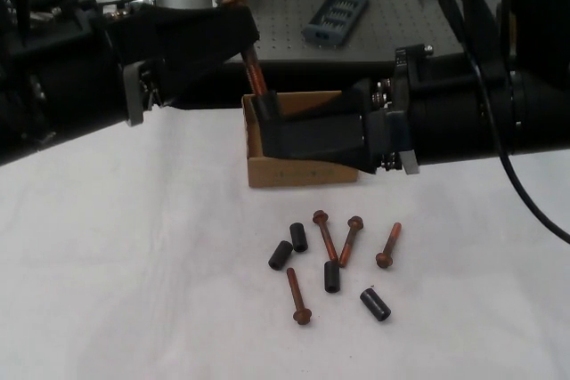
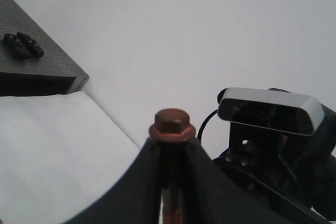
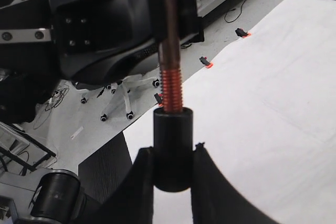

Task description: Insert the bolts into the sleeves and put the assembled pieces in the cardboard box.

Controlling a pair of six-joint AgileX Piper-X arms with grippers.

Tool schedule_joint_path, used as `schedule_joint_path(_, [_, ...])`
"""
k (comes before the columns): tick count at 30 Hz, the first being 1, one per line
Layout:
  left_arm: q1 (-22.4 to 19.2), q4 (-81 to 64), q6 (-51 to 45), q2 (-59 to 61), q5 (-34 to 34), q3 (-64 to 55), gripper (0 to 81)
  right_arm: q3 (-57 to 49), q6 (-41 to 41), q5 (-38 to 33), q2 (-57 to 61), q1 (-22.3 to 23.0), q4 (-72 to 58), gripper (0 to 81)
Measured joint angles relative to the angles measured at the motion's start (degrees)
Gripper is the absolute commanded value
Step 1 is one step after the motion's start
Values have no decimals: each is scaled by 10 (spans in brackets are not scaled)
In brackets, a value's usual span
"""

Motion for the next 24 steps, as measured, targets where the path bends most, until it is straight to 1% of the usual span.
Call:
schedule_joint_path(4, [0,16,0,-1,9,0,6,0,-20,-3,0,-1,0,29])
schedule_joint_path(12, [0,32,3,-3,34,0,6,0,-96,-15,0,-3,4,29])
schedule_joint_path(18, [0,44,6,-4,36,0,6,2,-103,-18,0,-4,10,29])
schedule_joint_path(24, [1,87,39,-8,60,-2,6,9,-107,-21,0,-4,16,29])
